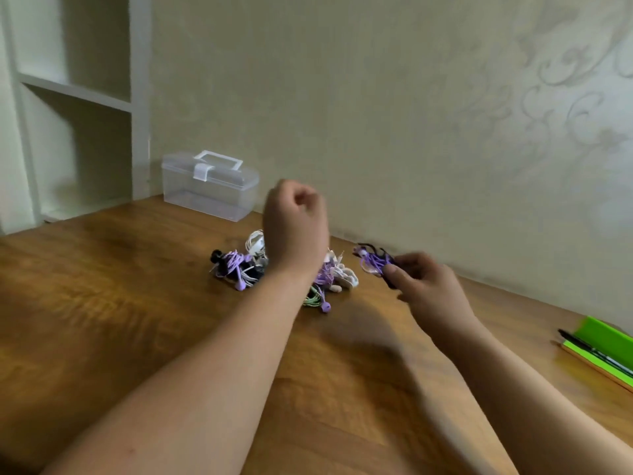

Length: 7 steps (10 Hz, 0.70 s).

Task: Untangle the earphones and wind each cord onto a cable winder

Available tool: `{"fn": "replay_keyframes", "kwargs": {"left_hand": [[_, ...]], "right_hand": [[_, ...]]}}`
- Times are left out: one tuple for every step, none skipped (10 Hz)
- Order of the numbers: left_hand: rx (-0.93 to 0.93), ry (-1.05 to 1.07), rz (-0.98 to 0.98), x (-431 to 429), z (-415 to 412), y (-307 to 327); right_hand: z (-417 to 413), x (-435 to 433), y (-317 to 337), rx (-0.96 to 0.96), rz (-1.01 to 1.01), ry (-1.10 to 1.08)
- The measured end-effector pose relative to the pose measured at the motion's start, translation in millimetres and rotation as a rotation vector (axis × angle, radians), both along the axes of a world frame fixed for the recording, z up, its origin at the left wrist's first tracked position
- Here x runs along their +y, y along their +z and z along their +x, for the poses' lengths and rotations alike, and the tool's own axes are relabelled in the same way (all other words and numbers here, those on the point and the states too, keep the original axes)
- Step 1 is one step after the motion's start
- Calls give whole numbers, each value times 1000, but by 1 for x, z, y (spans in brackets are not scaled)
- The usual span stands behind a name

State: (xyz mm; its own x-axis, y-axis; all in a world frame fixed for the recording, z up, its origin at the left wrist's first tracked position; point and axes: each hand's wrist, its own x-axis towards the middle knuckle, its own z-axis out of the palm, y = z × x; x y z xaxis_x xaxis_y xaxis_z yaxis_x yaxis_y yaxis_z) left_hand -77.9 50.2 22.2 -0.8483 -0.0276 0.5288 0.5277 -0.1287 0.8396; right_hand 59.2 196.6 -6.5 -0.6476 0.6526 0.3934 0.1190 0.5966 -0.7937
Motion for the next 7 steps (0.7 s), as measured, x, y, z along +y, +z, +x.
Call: {"fn": "replay_keyframes", "kwargs": {"left_hand": [[-156, 148, 111, -9, -16, -4], [-74, 217, -31, -7, -16, -9], [95, 213, -296, 0, -16, -16], [22, 30, -492, 3, -13, -20], [60, 61, -606, 5, -14, -24], [124, 101, -663, 7, -18, -29], [185, 160, -645, 9, -15, -32]], "right_hand": [[-48, -19, 17, 7, 57, 0], [-91, -44, 27, 16, 112, 51], [-117, -56, 20, -307, 380, 104], [-116, -52, 13, -313, 356, 90], [-92, -44, 10, -165, 249, 69], [-56, -34, 10, -53, 176, 47], [-5, -20, 11, 51, 119, -9]]}}
